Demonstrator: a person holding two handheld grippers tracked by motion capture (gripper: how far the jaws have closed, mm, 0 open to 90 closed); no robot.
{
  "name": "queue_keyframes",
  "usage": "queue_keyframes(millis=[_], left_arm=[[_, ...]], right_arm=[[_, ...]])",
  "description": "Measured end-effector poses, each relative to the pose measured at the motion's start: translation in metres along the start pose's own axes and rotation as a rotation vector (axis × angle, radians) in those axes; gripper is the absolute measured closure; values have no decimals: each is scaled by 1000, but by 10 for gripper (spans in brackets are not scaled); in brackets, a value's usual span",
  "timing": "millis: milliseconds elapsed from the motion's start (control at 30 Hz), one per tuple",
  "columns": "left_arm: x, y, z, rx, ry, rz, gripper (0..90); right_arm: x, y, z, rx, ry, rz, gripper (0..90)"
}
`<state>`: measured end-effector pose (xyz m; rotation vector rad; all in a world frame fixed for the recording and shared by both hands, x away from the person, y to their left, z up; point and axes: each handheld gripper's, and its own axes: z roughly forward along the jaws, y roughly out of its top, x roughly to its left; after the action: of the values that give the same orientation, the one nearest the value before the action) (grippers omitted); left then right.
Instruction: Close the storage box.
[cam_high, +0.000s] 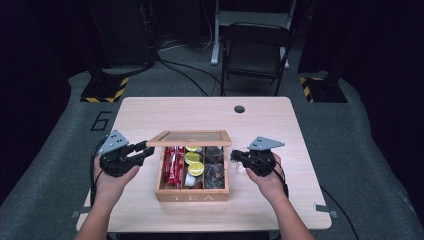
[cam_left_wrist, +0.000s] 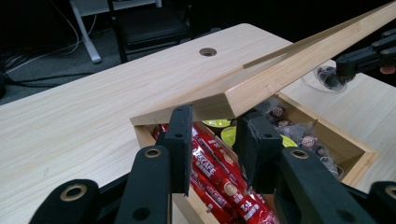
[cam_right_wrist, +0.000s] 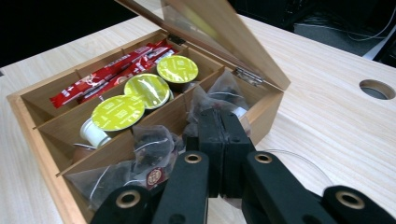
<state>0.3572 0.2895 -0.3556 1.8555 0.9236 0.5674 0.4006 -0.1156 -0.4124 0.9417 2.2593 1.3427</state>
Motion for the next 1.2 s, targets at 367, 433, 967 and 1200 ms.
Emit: queue_keyframes(millis=[367, 433, 967, 1200], left_arm=[[0, -1, 0, 4, -2, 2, 669], [0, -1, 0, 4, -1, 2, 668], [0, -1, 0, 3, -2, 2, 668], [0, -1, 0, 3, -2, 2, 668]], right_arm=[[-12, -2, -2, -6, -32, 22, 896], [-15, -3, -3, -3, -33, 19, 896], [-22, -11, 1, 25, -53, 44, 895], [-22, -13, 4, 44, -59, 38, 880]])
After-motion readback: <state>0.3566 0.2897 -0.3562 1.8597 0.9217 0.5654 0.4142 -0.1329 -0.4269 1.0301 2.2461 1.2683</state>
